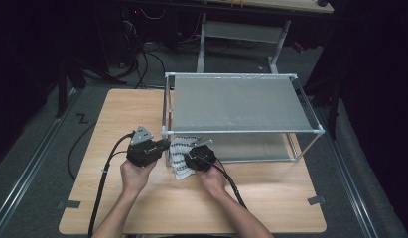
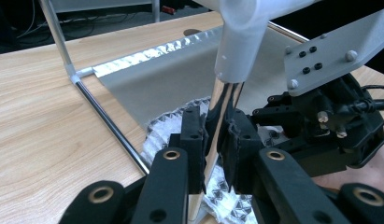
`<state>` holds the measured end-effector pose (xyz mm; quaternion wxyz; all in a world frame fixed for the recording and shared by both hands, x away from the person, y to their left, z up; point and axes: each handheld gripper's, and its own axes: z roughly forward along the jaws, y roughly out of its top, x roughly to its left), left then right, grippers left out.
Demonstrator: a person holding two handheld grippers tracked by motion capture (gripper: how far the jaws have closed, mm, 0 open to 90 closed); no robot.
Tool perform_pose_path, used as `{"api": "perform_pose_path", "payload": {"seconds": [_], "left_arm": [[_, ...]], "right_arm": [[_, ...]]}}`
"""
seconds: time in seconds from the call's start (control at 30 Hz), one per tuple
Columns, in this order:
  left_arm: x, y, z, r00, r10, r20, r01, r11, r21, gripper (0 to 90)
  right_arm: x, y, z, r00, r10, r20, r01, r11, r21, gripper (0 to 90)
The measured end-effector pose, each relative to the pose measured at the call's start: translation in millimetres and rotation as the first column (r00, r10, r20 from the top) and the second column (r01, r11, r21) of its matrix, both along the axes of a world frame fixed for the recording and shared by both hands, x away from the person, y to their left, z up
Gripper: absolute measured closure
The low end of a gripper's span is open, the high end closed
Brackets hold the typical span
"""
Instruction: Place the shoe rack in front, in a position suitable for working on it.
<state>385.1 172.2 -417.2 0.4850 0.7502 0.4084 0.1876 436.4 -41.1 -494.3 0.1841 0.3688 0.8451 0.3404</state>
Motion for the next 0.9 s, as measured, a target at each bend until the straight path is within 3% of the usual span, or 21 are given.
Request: {"api": "perform_pose_path", "payload": {"seconds": [0.17, 0.27, 0.3, 0.4, 0.43, 0.53, 0.6, 0.63, 0.73, 0.87, 0.9], "left_arm": [[-0.5, -0.4, 0.3, 1.0000, 0.003, -0.002, -0.003, 1.0000, 0.003, 79.5], [-0.1, -0.1, 0.0, 1.0000, 0.001, -0.002, -0.001, 1.0000, 0.000, 79.5], [-0.2, 0.0, -0.1, 1.0000, 0.001, -0.001, -0.001, 1.0000, 0.000, 79.5], [-0.5, 0.1, -0.4, 1.0000, 0.002, -0.002, -0.002, 1.0000, -0.003, 79.4], [-0.7, 0.1, -0.6, 1.0000, 0.004, 0.000, -0.004, 1.0000, -0.004, 79.4], [-0.7, 0.0, -1.1, 1.0000, 0.005, 0.001, -0.005, 1.0000, -0.006, 79.4], [-0.6, -0.1, -1.1, 1.0000, 0.005, 0.001, -0.005, 1.0000, -0.006, 79.4], [-0.7, 0.1, -0.9, 1.0000, 0.003, -0.001, -0.003, 1.0000, -0.005, 79.4], [-0.9, 0.1, -0.9, 1.0000, 0.003, 0.000, -0.003, 1.0000, -0.003, 79.4], [-0.6, -0.1, -1.3, 1.0000, 0.004, 0.001, -0.004, 1.0000, -0.005, 79.4], [-0.7, -0.1, -1.2, 1.0000, 0.004, 0.000, -0.004, 1.0000, -0.004, 79.4]], "right_arm": [[2.3, -15.9, 0.8, 0.9997, -0.017, -0.016, 0.017, 1.000, -0.001, 49.7], [3.8, -30.9, 1.6, 0.9996, -0.023, 0.014, 0.024, 0.999, -0.034, 48.9], [2.8, -36.8, 1.5, 0.9984, -0.057, 0.008, 0.057, 0.998, -0.033, 48.6], [11.1, -63.9, -0.5, 0.9978, -0.026, 0.061, 0.028, 0.999, -0.042, 46.8], [8.9, -69.1, -1.0, 0.9973, -0.071, 0.019, 0.071, 0.997, -0.008, 46.1], [13.2, -89.0, -2.2, 0.9958, -0.084, 0.037, 0.084, 0.996, 0.000, 44.2], [12.5, -93.1, -2.1, 0.9942, -0.106, 0.023, 0.105, 0.994, 0.013, 43.2], [10.2, -102.2, -2.2, 0.9864, -0.164, 0.006, 0.164, 0.986, 0.017, 41.9], [10.7, -119.3, -2.5, 0.9798, -0.200, -0.005, 0.200, 0.979, 0.035, 42.1], [13.5, -138.9, -1.7, 0.9731, -0.230, 0.010, 0.230, 0.973, 0.014, 42.1], [15.6, -155.9, -0.4, 0.9645, -0.264, 0.003, 0.264, 0.964, 0.008, 42.1]]}}
